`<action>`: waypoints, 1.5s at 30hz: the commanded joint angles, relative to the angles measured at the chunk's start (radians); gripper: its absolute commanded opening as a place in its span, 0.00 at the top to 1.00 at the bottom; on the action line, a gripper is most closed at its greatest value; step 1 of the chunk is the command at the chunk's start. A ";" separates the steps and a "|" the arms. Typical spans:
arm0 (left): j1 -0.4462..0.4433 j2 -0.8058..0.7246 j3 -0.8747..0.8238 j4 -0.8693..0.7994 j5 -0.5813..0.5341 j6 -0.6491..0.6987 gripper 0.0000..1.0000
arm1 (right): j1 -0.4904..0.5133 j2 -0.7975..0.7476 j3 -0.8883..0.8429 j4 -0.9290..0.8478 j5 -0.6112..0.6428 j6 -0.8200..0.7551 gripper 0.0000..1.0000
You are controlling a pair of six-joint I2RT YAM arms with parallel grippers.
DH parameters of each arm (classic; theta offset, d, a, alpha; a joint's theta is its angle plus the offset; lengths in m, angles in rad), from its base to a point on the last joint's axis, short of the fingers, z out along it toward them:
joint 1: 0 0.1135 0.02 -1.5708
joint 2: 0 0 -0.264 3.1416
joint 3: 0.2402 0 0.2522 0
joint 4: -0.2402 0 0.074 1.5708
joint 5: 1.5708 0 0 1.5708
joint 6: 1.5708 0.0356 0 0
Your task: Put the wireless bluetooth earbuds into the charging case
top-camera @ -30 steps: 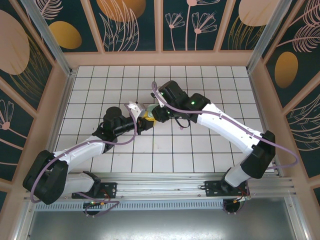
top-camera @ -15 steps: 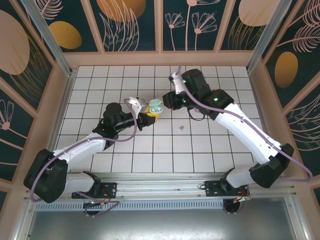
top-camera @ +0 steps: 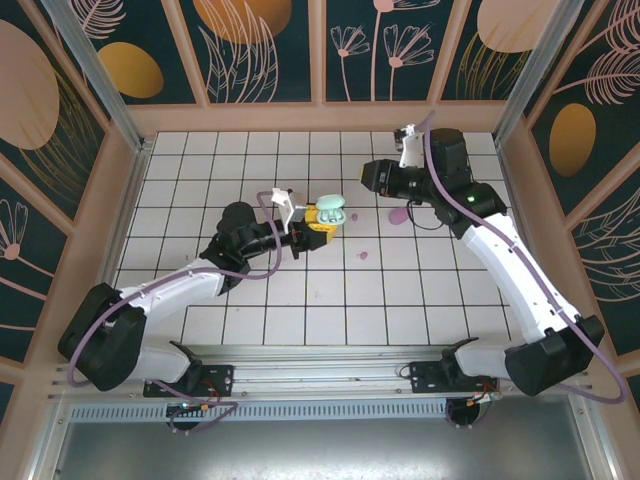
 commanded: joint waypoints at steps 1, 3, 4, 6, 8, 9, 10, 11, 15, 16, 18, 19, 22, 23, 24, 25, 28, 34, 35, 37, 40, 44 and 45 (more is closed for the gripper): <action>-0.019 0.027 0.032 0.132 0.048 -0.074 0.78 | -0.013 -0.024 -0.039 0.107 -0.129 0.077 0.70; -0.025 0.041 0.036 0.165 0.054 -0.102 0.78 | -0.013 -0.019 -0.057 0.130 -0.159 0.096 0.70; -0.029 0.047 0.040 0.170 0.055 -0.107 0.78 | -0.013 -0.015 -0.066 0.142 -0.172 0.106 0.70; -0.031 0.052 0.043 0.177 0.051 -0.109 0.78 | -0.013 -0.015 -0.078 0.160 -0.192 0.120 0.70; -0.032 0.055 0.045 0.182 0.046 -0.108 0.78 | -0.013 -0.016 -0.087 0.169 -0.210 0.127 0.70; -0.032 0.057 0.047 0.181 0.045 -0.106 0.78 | -0.012 -0.016 -0.089 0.171 -0.217 0.130 0.70; -0.032 0.058 0.050 0.179 0.043 -0.104 0.78 | -0.013 -0.014 -0.093 0.173 -0.226 0.132 0.70; -0.032 0.059 0.055 0.174 0.042 -0.103 0.78 | -0.011 -0.014 -0.098 0.174 -0.234 0.134 0.70; -0.032 0.067 0.067 0.159 0.039 -0.100 0.78 | -0.010 -0.016 -0.119 0.180 -0.259 0.137 0.70; -0.031 0.068 0.071 0.156 0.034 -0.100 0.78 | -0.008 -0.016 -0.124 0.180 -0.264 0.137 0.70; -0.030 0.066 0.071 0.152 0.026 -0.097 0.78 | -0.005 -0.015 -0.131 0.177 -0.274 0.135 0.70; -0.032 0.065 0.071 0.149 0.022 -0.093 0.78 | -0.002 -0.016 -0.132 0.175 -0.278 0.134 0.70; -0.032 0.060 0.070 0.139 0.009 -0.086 0.78 | 0.005 -0.017 -0.138 0.165 -0.282 0.125 0.70; -0.031 0.059 0.070 0.136 0.006 -0.083 0.78 | 0.009 -0.017 -0.137 0.161 -0.283 0.120 0.70; -0.030 0.058 0.070 0.133 0.003 -0.081 0.78 | 0.011 -0.016 -0.137 0.158 -0.285 0.117 0.70; -0.031 0.058 0.069 0.132 0.000 -0.080 0.78 | 0.011 -0.016 -0.136 0.154 -0.288 0.114 0.70; -0.031 0.057 0.070 0.128 -0.004 -0.076 0.78 | 0.013 -0.015 -0.129 0.136 -0.289 0.098 0.70; -0.031 0.052 0.071 0.109 -0.013 -0.060 0.78 | 0.010 -0.017 -0.124 0.113 -0.272 0.088 0.68; -0.031 0.049 0.071 0.103 -0.016 -0.056 0.78 | 0.010 -0.017 -0.125 0.115 -0.274 0.092 0.67; -0.032 0.047 0.072 0.092 -0.024 -0.049 0.78 | 0.011 -0.020 -0.132 0.126 -0.283 0.105 0.63; -0.032 0.039 0.074 0.080 -0.043 -0.041 0.78 | 0.009 -0.024 -0.157 0.165 -0.316 0.138 0.57; -0.031 0.036 0.078 0.069 -0.067 -0.033 0.79 | 0.011 -0.022 -0.201 0.232 -0.376 0.198 0.54; -0.031 0.035 0.079 0.070 -0.071 -0.033 0.78 | 0.010 -0.020 -0.211 0.247 -0.388 0.214 0.53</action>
